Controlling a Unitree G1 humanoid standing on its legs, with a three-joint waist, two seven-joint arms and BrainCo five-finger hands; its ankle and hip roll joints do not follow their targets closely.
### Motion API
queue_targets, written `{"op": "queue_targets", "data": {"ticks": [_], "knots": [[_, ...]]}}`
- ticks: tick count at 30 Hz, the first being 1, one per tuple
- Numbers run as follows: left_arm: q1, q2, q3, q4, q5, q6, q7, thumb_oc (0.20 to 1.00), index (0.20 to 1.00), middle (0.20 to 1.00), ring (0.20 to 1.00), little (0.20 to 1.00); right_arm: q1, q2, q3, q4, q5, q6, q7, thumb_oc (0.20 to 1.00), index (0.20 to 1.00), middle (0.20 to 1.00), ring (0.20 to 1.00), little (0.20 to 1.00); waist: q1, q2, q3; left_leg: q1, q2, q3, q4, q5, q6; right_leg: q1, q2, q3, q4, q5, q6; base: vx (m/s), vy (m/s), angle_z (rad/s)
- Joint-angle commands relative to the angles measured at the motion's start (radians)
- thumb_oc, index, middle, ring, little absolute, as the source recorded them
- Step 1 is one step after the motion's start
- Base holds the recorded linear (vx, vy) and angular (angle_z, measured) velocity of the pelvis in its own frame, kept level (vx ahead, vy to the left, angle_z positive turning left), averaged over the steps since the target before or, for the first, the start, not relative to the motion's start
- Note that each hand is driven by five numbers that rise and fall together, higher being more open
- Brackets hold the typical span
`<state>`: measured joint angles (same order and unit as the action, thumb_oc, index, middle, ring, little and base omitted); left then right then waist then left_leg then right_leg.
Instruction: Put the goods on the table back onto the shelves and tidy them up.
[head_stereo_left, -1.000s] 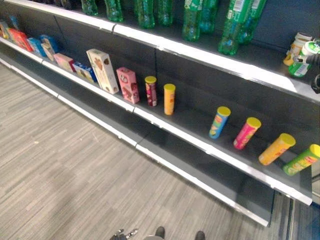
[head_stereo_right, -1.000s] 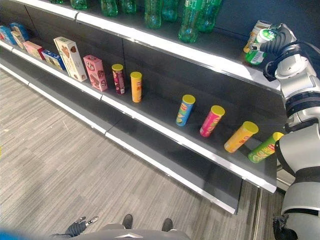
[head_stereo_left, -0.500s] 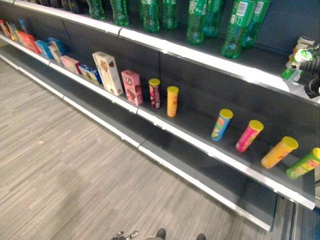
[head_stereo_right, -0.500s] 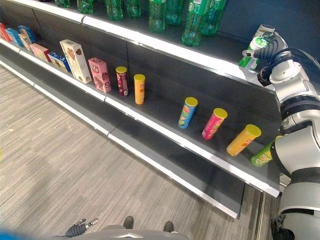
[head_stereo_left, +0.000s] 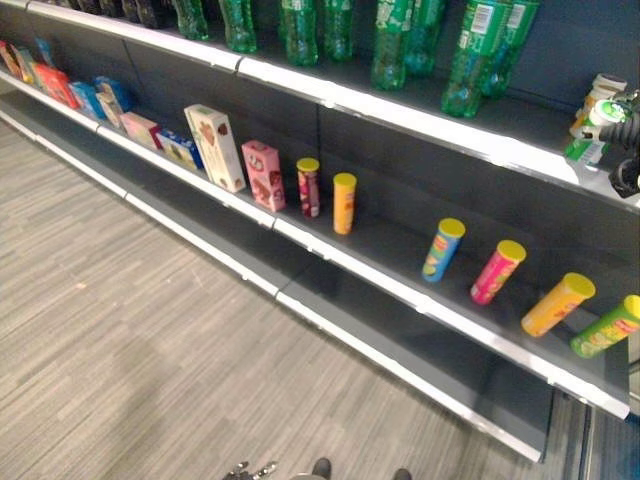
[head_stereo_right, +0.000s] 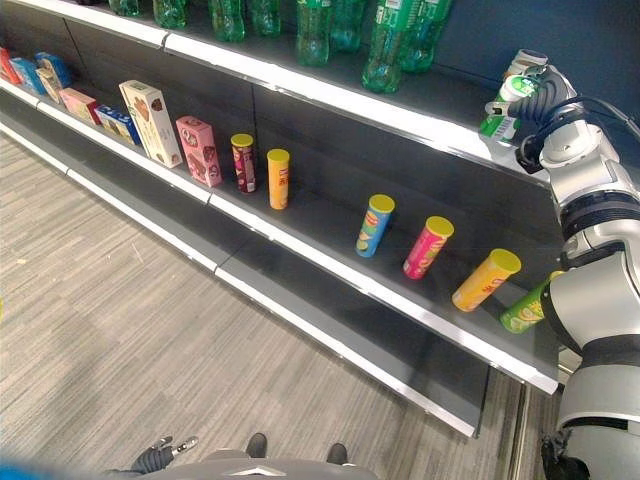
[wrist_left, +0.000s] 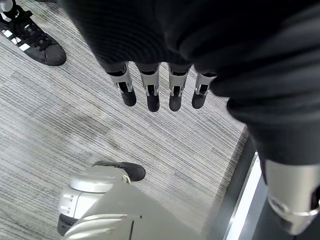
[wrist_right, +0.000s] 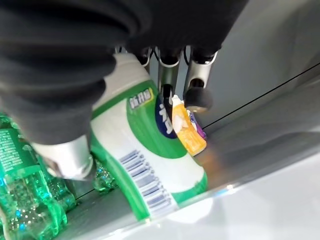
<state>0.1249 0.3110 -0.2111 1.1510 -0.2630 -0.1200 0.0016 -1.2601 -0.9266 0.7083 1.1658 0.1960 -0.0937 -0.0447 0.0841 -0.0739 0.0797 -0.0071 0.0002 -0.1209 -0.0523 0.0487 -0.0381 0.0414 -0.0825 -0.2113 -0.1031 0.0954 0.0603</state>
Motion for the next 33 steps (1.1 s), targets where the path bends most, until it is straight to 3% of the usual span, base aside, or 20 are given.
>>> {"op": "queue_targets", "data": {"ticks": [1, 10, 17, 19, 20, 22, 24, 26, 28, 31, 32, 33], "knots": [[-0.037, 0.020, -0.047, 0.014, 0.012, -0.009, 0.014, 1.000, 1.000, 1.000, 1.000, 1.000, -0.090, -0.050, 0.062, 0.059, -0.014, -0.012, -0.030, 1.000, 1.000, 1.000, 1.000, 1.000, 0.011, -0.012, 0.021, 0.005, 0.041, 0.045, -0.023, -0.043, -0.064, 0.074, 0.002, 0.032, 0.048, -0.189, 0.036, 0.00, 0.000, 0.00], [-0.022, 0.023, -0.052, -0.024, 0.001, -0.008, 0.012, 1.000, 1.000, 1.000, 1.000, 1.000, -0.175, -0.102, 0.107, 0.011, -0.029, -0.032, -0.085, 1.000, 1.000, 1.000, 1.000, 1.000, 0.007, -0.010, 0.020, 0.006, 0.040, 0.047, -0.026, -0.045, -0.062, 0.072, 0.000, 0.033, 0.049, -0.187, 0.039, 0.00, 0.000, 0.00], [-0.022, 0.027, -0.037, -0.033, 0.016, -0.008, 0.029, 1.000, 1.000, 1.000, 1.000, 1.000, -0.256, -0.211, 0.137, -0.203, -0.066, -0.056, -0.190, 1.000, 1.000, 1.000, 1.000, 1.000, -0.017, -0.011, 0.015, 0.011, 0.044, 0.060, -0.025, -0.051, -0.059, 0.067, -0.002, 0.043, 0.051, -0.184, 0.043, 0.00, 0.000, 0.00], [-0.017, 0.007, -0.014, -0.030, 0.028, -0.001, 0.040, 1.000, 1.000, 1.000, 1.000, 1.000, -0.178, -0.310, 0.012, -0.481, -0.062, -0.086, -0.260, 1.000, 1.000, 1.000, 1.000, 1.000, -0.044, -0.002, 0.012, 0.015, 0.047, 0.069, -0.024, -0.060, -0.055, 0.066, -0.001, 0.055, 0.049, -0.185, 0.043, 0.01, 0.015, 0.00], [-0.016, 0.011, -0.015, -0.030, 0.028, -0.001, 0.040, 1.000, 1.000, 1.000, 1.000, 1.000, -0.160, -0.313, -0.006, -0.490, -0.065, -0.082, -0.261, 1.000, 1.000, 1.000, 1.000, 1.000, -0.042, -0.006, 0.012, 0.016, 0.047, 0.069, -0.024, -0.060, -0.055, 0.066, -0.001, 0.055, 0.049, -0.185, 0.043, 0.00, 0.000, 0.00], [-0.009, -0.011, 0.018, -0.039, 0.045, 0.007, 0.038, 1.000, 1.000, 1.000, 1.000, 1.000, 0.061, -0.368, -0.266, -0.746, -0.056, -0.149, -0.302, 1.000, 1.000, 1.000, 1.000, 1.000, -0.072, -0.001, 0.017, -0.009, 0.047, 0.075, 0.046, -0.089, -0.048, 0.053, -0.004, 0.076, 0.057, -0.181, 0.042, -0.06, 0.003, -0.16], [-0.006, 0.006, 0.024, -0.042, 0.050, 0.007, 0.038, 1.000, 1.000, 1.000, 1.000, 1.000, 0.187, -0.364, -0.392, -0.833, -0.058, -0.165, -0.298, 1.000, 1.000, 1.000, 1.000, 1.000, -0.067, -0.018, 0.022, -0.030, 0.045, 0.066, 0.110, -0.122, -0.052, 0.048, -0.003, 0.093, 0.064, -0.186, 0.040, -0.07, -0.004, -0.17], [-0.009, 0.017, 0.043, -0.058, 0.055, 0.005, 0.039, 1.000, 1.000, 1.000, 1.000, 1.000, 0.342, -0.347, -0.529, -0.988, -0.040, -0.203, -0.273, 1.000, 1.000, 1.000, 1.000, 1.000, -0.071, -0.034, 0.048, -0.082, 0.027, 0.003, 0.220, -0.163, -0.070, 0.017, 0.002, 0.144, 0.077, -0.175, 0.039, -0.16, 0.033, -0.34], [-0.024, 0.005, 0.052, -0.035, 0.056, 0.006, 0.038, 1.000, 1.000, 1.000, 1.000, 1.000, 0.504, -0.294, -0.636, -1.141, 0.028, -0.241, -0.192, 1.000, 1.000, 1.000, 1.000, 1.000, -0.090, -0.046, 0.054, -0.063, 0.016, -0.085, 0.234, -0.200, -0.066, -0.016, 0.010, 0.205, 0.080, -0.140, 0.049, -0.14, 0.116, -0.79], [-0.038, 0.008, 0.049, -0.014, 0.073, 0.007, 0.031, 1.000, 1.000, 1.000, 1.000, 1.000, 0.670, -0.262, -0.753, -1.248, 0.088, -0.249, -0.117, 1.000, 1.000, 1.000, 1.000, 1.000, -0.111, -0.044, 0.040, -0.031, 0.037, -0.073, 0.184, -0.207, -0.055, -0.023, 0.012, 0.219, 0.079, -0.139, 0.055, -0.02, 0.165, -1.04], [-0.045, 0.014, 0.048, -0.020, 0.093, 0.005, 0.019, 1.000, 1.000, 1.000, 1.000, 1.000, 0.786, -0.193, -0.801, -1.348, 0.166, -0.269, -0.036, 1.000, 1.000, 1.000, 1.000, 1.000, -0.144, -0.035, 0.036, -0.025, 0.038, -0.041, 0.148, -0.189, -0.035, -0.061, -0.005, 0.235, 0.090, -0.125, 0.072, -0.08, 0.273, -0.43], [-0.041, 0.014, 0.049, -0.025, 0.105, 0.000, 0.014, 1.000, 1.000, 1.000, 1.000, 1.000, 0.851, -0.152, -0.838, -1.378, 0.218, -0.276, 0.009, 1.000, 1.000, 1.000, 1.000, 1.000, -0.151, -0.031, 0.033, -0.016, 0.037, -0.027, 0.131, -0.191, -0.029, -0.073, -0.005, 0.251, 0.095, -0.122, 0.080, -0.13, 0.381, -0.42]]}}
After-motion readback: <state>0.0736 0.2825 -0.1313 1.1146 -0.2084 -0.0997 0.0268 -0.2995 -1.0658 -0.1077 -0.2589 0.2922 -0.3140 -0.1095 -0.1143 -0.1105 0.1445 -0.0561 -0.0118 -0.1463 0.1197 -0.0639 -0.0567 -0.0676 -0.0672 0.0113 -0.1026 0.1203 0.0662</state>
